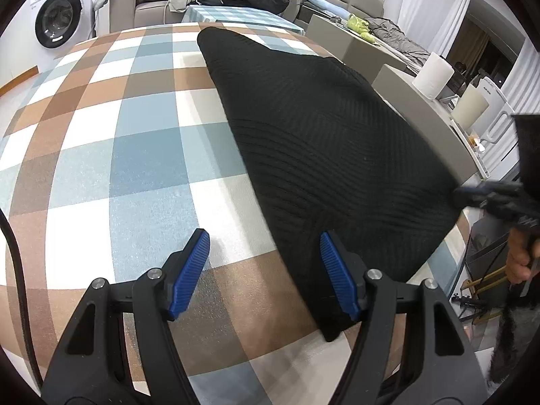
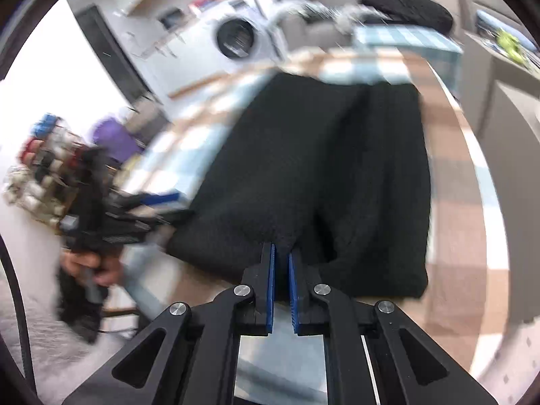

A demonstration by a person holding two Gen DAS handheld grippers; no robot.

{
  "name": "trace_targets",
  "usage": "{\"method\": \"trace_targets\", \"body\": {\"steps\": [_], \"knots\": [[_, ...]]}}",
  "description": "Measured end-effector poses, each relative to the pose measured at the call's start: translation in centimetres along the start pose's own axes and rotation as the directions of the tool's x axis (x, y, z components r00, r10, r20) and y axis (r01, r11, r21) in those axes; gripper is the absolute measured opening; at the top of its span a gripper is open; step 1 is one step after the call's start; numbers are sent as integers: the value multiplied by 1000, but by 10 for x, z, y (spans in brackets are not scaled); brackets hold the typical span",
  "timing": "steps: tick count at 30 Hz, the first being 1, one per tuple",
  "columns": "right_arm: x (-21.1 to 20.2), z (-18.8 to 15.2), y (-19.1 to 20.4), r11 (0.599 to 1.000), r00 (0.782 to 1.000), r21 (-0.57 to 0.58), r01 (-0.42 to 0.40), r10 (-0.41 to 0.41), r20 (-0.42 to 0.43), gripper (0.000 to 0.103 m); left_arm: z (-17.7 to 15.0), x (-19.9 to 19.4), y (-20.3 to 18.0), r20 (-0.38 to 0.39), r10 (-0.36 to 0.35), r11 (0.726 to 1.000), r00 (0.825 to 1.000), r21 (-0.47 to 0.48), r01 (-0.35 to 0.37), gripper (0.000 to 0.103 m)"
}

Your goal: Fold small clothes

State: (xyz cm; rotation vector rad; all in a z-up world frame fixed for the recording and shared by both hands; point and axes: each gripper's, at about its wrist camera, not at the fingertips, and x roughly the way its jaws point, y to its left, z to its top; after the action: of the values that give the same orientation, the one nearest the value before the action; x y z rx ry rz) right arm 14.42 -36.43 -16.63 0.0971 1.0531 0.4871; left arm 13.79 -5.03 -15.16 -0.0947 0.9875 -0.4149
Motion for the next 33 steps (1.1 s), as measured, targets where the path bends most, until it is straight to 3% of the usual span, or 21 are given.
{"method": "trace_targets", "body": {"steps": [4, 8, 14, 21, 26, 29, 33], "knots": [[14, -3, -8, 999, 999, 28, 17, -16, -40, 12, 0, -1, -1, -1, 6, 1000, 1000, 6, -6, 66], [-7, 2, -22, 996, 999, 85, -16, 11, 53, 42, 2, -3, 1, 3, -2, 1000, 1000, -3, 2, 66], [10, 18, -67, 967, 997, 245, -72, 60, 52, 44, 7, -3, 5, 16, -7, 1000, 1000, -27, 8, 66], [34, 50, -83, 936, 971, 261, -238, 218, 101, 50, 16, 0, 10, 26, -3, 999, 1000, -47, 5, 66], [56, 77, -75, 961, 981, 198, -192, 181, 70, 47, 22, 2, 9, 31, 0, 999, 1000, -46, 1, 66], [62, 84, -65, 981, 990, 137, -138, 133, 48, 10, 25, 2, 9, 38, 3, 999, 999, -47, -1, 66], [12, 104, -28, 996, 985, -16, -89, 90, 145, 8, 29, -3, 9, 57, -9, 998, 998, -58, 12, 66]]}}
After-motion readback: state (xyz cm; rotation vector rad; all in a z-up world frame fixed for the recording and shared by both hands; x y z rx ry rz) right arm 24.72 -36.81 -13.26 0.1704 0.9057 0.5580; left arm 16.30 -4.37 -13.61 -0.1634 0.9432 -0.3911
